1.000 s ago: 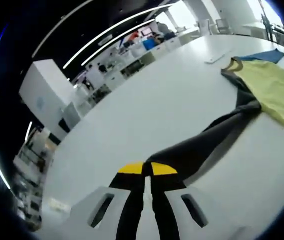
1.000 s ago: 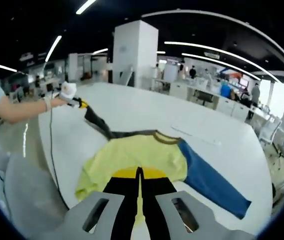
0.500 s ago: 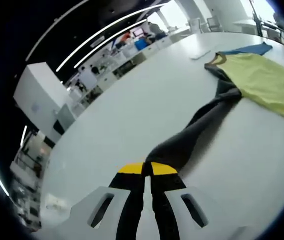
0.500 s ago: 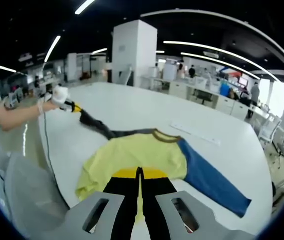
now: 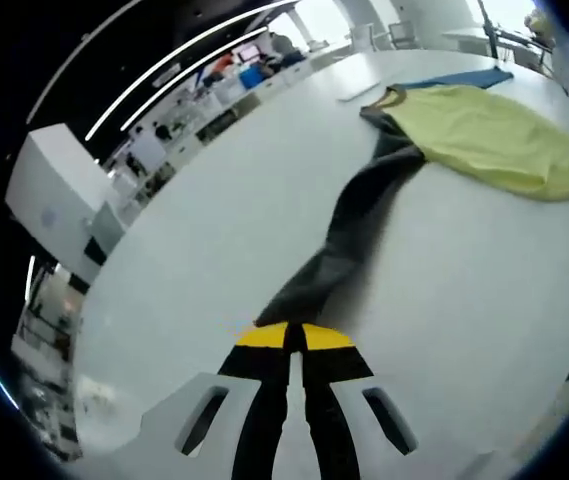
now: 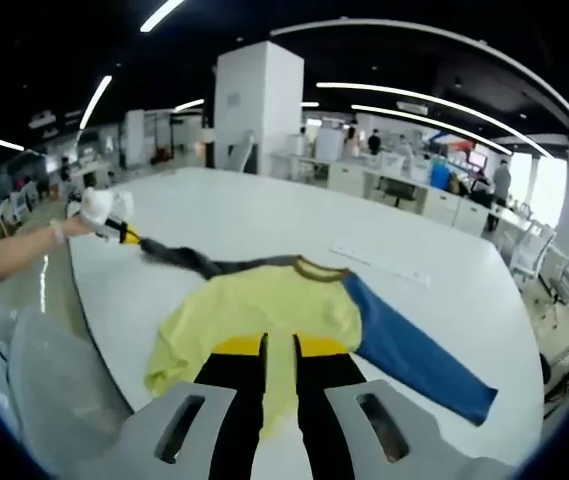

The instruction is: Fold the garment on the visible template until the final outline fits inside the template.

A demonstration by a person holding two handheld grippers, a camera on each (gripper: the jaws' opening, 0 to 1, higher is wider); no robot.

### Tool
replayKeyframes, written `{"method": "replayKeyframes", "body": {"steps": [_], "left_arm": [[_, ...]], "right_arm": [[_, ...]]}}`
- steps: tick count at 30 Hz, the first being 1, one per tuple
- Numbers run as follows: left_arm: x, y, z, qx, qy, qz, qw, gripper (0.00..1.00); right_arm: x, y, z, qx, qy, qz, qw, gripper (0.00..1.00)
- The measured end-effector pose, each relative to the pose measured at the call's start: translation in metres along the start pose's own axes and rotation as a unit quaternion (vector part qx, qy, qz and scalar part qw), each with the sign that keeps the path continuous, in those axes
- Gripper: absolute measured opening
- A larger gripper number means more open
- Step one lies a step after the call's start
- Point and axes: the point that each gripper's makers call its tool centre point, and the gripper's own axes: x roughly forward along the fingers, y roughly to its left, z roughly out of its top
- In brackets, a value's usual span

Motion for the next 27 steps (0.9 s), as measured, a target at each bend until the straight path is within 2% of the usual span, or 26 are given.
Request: {"method": "replayKeyframes", "body": {"steps": [6,10,17,27], "left_arm": [[-0.003,-0.013,-0.013,0.005,0.019,-0.012,0.9997,0.00],[-0.004,-0.021,-0.019,0.003,0.028,-0.022,0.9994,0.00],[-0.009,-0.047,-0.025,-0.001,0.040,-0.050,0.9980,0.00],[-0.014,-0.056,-0.025,-0.013,0.046,-0.059,0.9971,0.00]], "right_arm": [[-0.004,-0.004,0.000,0.001,0.000,-0.006,1.0000,0.23],[-0.006,-0.006,0.000,0.000,-0.002,-0.011,0.9999,0.36],[-0.008,-0.010,0.000,-0.007,-0.002,-0.025,0.9996,0.49],[-0.006,-0.009,-0.003,-0.010,0.001,-0.024,0.9997,0.47]]}}
